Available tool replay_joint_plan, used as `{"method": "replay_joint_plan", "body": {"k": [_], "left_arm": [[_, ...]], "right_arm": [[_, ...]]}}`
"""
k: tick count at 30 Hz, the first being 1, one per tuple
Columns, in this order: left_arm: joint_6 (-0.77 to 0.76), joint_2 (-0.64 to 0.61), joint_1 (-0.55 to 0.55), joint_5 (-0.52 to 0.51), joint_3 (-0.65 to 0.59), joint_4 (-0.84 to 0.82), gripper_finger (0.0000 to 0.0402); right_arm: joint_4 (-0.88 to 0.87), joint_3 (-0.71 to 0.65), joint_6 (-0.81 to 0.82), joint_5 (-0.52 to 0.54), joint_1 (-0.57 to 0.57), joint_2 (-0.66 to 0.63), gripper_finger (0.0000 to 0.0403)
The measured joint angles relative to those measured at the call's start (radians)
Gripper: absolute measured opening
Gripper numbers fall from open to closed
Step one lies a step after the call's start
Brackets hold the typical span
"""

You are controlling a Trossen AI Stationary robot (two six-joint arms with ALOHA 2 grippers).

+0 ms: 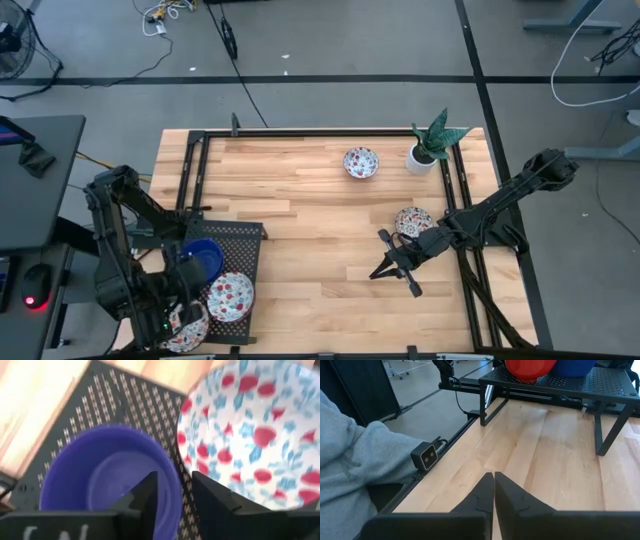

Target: Pick & Place Mini bowls

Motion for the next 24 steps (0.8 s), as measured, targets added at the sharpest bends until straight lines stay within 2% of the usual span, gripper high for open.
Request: {"method": "replay_joint_plan", "body": {"k": [4,7,16,24], "left_arm": [[-0.001,0.000,-0.001,-0.041,0.000,0.000,0.0136],[-0.001,0.000,-0.002,-0.041,0.000,0.000,0.0121],[-0.001,0.000,-0.026,-0.043,0.000,0.000,0.0008],[-0.001,0.000,-0.027,-0.042,0.000,0.000,0.0004]], "right_arm": [[0.000,0.000,0.000,0.000,0.000,0.000,0.0017],[0.000,0.000,-0.001,0.000,0.000,0.000,0.0017],[-0.001,0.000,-0.003,0.000,0.000,0.000,0.0017],[-0.002,0.000,-0.005,0.000,0.000,0.000,0.0017]]}}
